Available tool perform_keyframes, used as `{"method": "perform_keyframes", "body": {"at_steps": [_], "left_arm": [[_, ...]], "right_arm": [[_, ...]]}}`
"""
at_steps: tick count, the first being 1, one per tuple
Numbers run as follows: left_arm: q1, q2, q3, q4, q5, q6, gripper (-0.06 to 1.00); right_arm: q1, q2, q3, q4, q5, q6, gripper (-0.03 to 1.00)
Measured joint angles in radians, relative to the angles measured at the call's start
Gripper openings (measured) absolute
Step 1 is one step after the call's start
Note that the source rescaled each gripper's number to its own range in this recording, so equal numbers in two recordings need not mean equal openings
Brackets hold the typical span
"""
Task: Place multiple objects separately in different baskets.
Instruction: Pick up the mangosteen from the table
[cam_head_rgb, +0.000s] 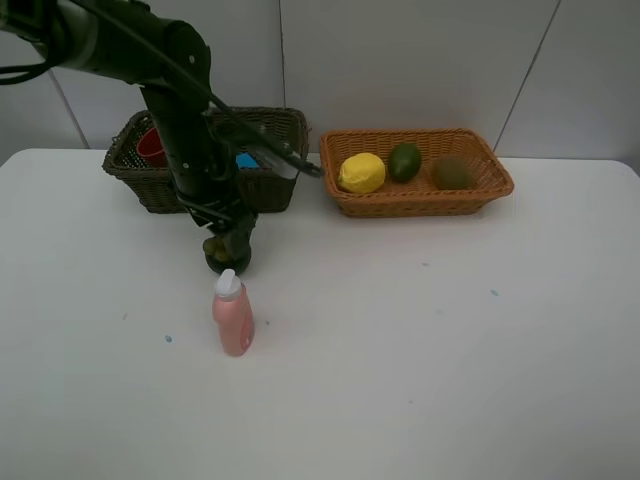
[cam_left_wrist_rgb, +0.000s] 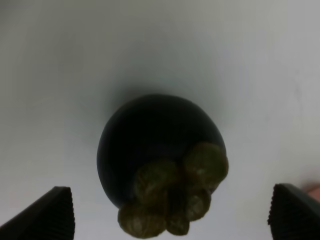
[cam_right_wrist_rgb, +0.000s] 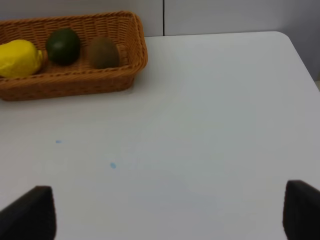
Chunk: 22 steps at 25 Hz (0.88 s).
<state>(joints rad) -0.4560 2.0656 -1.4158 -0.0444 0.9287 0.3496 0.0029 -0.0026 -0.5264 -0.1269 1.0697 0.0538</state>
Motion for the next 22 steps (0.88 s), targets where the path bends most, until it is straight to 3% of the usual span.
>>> {"method": "perform_keyframes", "body": {"at_steps": [11, 22], "left_arm": [[0.0, 0.0, 0.106, -0.003, -0.133, 0.011, 1.0], [0.0, 0.0, 0.113, -0.003, -0.211, 0.015, 1.0]], "right_arm": [[0.0, 0.0, 0.0, 0.0, 0.0, 0.0, 1.0], [0.0, 0.0, 0.0, 0.0, 0.0, 0.0, 1.0]]}}
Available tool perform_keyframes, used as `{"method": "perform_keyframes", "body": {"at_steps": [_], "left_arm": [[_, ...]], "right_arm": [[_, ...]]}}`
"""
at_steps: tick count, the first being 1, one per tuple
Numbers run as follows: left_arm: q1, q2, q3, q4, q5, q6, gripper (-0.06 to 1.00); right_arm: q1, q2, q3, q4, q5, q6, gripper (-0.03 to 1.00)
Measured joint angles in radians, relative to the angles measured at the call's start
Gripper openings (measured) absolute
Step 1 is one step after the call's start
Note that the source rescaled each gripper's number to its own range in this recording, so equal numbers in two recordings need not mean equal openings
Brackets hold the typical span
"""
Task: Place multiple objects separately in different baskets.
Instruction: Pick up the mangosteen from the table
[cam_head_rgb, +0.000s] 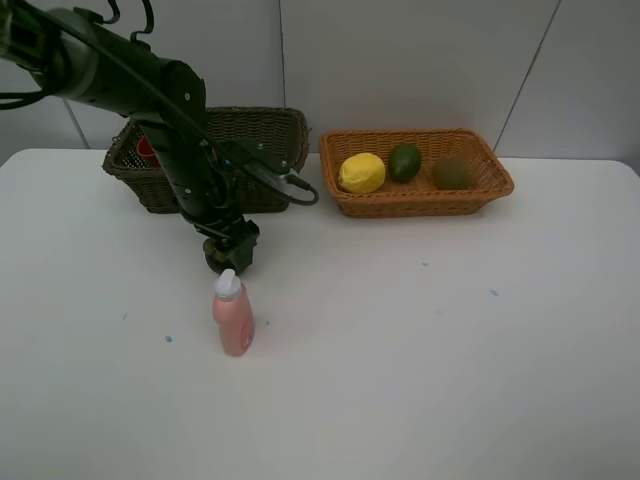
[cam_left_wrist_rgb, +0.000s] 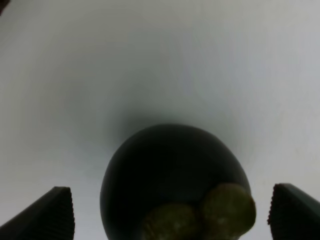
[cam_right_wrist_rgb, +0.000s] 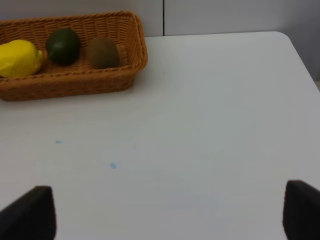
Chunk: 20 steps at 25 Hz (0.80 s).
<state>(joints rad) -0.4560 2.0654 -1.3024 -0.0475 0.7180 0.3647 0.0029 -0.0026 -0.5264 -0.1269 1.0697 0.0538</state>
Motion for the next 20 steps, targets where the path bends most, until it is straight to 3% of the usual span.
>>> {"method": "perform_keyframes", "body": {"at_steps": [20], "left_arm": [[0.0, 0.059, 0.003, 0.002, -0.026, 0.0, 1.0]], "right_arm": [[0.0, 0.0, 0.0, 0.0, 0.0, 0.001, 1.0]]}}
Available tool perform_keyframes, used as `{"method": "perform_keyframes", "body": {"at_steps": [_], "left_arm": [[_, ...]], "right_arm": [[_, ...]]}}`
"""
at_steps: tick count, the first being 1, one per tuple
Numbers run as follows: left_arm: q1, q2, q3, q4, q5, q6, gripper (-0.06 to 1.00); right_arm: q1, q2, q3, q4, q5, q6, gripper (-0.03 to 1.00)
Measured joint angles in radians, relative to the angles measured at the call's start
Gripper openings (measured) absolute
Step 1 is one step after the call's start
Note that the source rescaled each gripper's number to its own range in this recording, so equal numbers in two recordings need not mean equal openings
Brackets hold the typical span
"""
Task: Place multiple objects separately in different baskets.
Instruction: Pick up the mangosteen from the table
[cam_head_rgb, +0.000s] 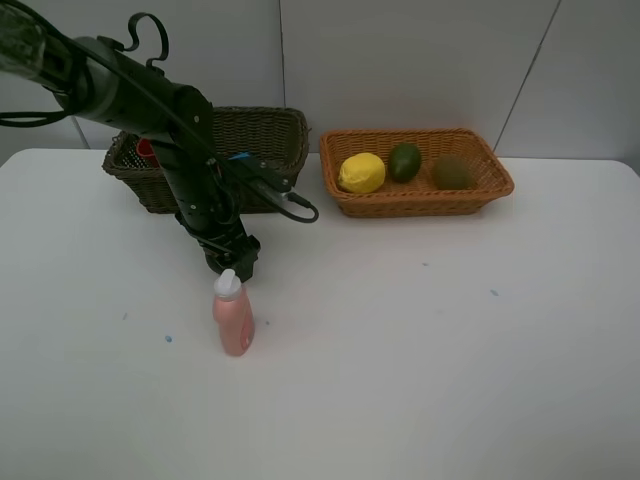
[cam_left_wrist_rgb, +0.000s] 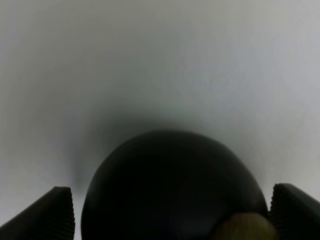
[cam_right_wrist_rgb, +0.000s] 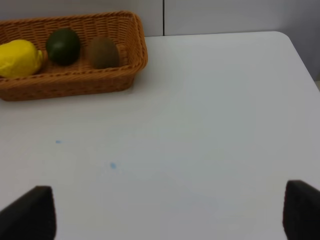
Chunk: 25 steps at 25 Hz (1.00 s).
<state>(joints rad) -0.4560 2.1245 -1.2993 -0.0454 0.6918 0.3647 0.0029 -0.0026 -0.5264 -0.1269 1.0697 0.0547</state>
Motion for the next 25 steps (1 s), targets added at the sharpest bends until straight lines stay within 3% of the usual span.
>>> {"method": "perform_keyframes", "body": {"at_steps": [3, 5, 18, 25], "left_arm": [[0.0, 0.0, 0.0, 0.0, 0.0, 0.0, 0.95], [0.0, 0.0, 0.0, 0.0, 0.001, 0.0, 0.81], [0.0, -0.001, 0.0, 0.001, 0.02, -0.003, 0.81], [0.0, -0.083, -0.024, -0.002, 0.095, -0.003, 0.81]], "right_arm": [[0.0, 0.0, 0.0, 0.0, 0.0, 0.0, 1.0], [0.0, 0.0, 0.0, 0.0, 0.0, 0.0, 1.0], [0.0, 0.0, 0.0, 0.0, 0.0, 0.0, 1.0], [0.0, 0.0, 0.0, 0.0, 0.0, 0.0, 1.0]]}}
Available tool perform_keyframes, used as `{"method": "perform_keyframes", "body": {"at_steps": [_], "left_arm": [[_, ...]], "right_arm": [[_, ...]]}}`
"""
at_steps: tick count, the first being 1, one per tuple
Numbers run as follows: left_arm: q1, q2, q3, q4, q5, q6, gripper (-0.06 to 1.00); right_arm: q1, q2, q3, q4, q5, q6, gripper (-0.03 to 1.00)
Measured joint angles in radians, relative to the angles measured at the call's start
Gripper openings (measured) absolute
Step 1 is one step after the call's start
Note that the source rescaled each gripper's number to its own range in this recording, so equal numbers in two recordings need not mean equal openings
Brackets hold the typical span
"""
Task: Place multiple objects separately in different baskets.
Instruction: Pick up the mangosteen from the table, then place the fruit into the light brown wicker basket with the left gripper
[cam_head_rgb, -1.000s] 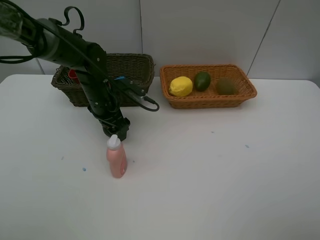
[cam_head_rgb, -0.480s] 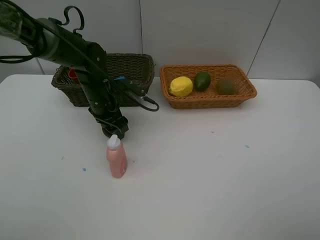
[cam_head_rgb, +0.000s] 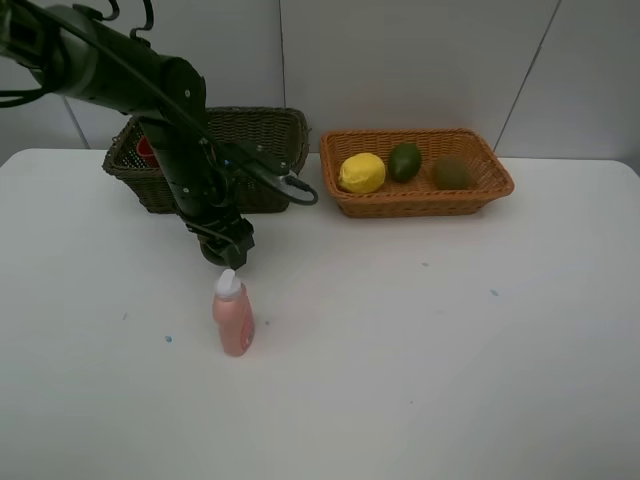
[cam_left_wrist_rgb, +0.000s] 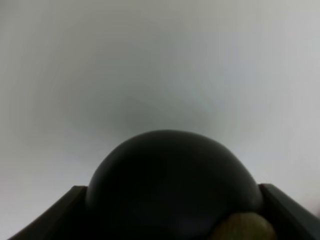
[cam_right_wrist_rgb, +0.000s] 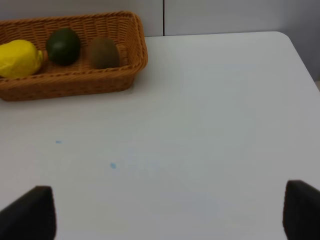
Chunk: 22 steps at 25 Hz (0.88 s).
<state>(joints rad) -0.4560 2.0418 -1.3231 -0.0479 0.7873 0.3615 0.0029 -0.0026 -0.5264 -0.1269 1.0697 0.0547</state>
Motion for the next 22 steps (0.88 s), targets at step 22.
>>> {"method": "perform_keyframes", "body": {"at_steps": [22], "left_arm": [[0.013, -0.112, -0.38, 0.035, 0.025, -0.019, 0.81]], "right_arm": [[0.0, 0.0, 0.0, 0.0, 0.0, 0.0, 1.0]]}}
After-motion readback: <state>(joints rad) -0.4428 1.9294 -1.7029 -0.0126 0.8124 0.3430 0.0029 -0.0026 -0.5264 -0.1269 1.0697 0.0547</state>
